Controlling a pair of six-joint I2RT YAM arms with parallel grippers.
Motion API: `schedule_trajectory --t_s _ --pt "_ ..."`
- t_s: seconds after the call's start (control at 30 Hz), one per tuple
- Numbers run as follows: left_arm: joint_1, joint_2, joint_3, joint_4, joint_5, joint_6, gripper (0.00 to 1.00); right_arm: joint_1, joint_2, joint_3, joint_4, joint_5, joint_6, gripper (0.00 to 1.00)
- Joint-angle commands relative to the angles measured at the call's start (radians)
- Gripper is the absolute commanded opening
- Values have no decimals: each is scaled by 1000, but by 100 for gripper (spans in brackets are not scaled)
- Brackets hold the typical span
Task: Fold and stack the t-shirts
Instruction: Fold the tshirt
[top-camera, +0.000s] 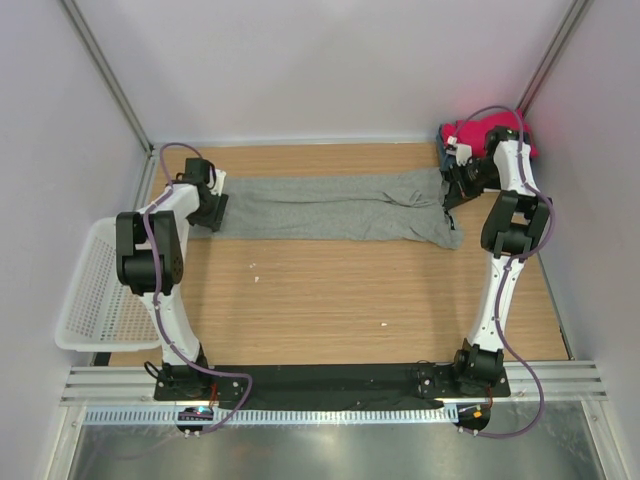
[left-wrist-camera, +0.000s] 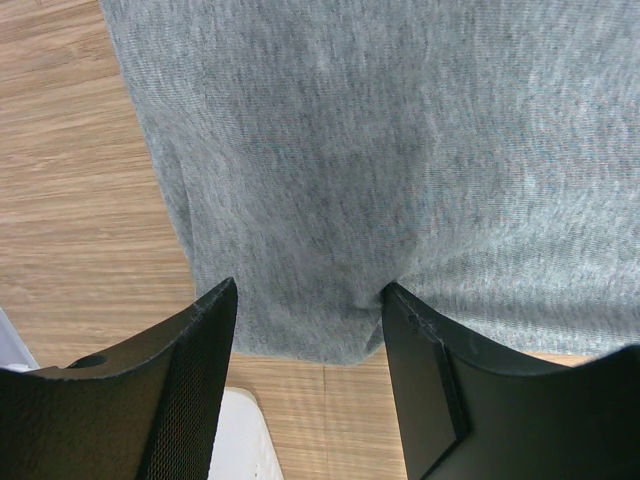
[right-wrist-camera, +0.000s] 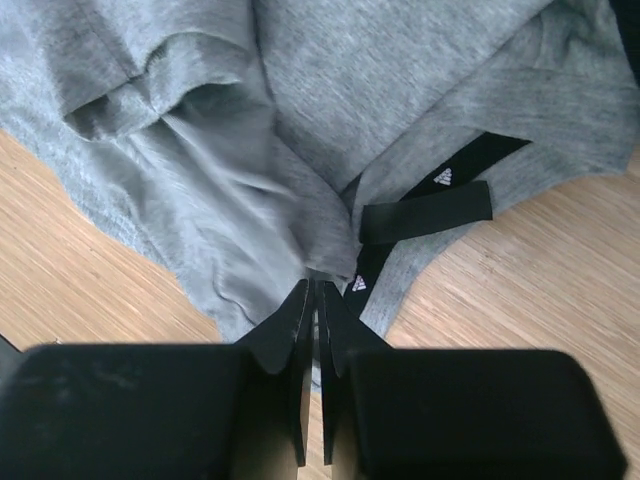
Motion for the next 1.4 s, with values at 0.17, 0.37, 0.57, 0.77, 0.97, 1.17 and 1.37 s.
schedule_trajectory --t_s 0.17,0.37,0.57,0.77,0.97,1.17,1.37 --pt "24 -30 -51 -10 10 -17 61 3 -337 -250 285 58 119 50" --pt "19 -128 -69 -47 88 -60 61 78 -405 -277 282 14 150 53" --pt "1 -179 -106 -68 122 -72 61 147 -226 -85 147 -164 221 52" --pt "-10 -170 -122 -67 159 -80 61 186 -139 -71 197 -103 216 53" --pt "-11 -142 -120 -65 161 -80 61 209 -123 -109 233 -75 203 54" --pt "-13 -136 -117 -65 161 -83 62 219 -113 -125 225 -80 193 54" --pt "-13 -137 -117 -65 153 -81 62 229 -97 -128 202 -77 179 53"
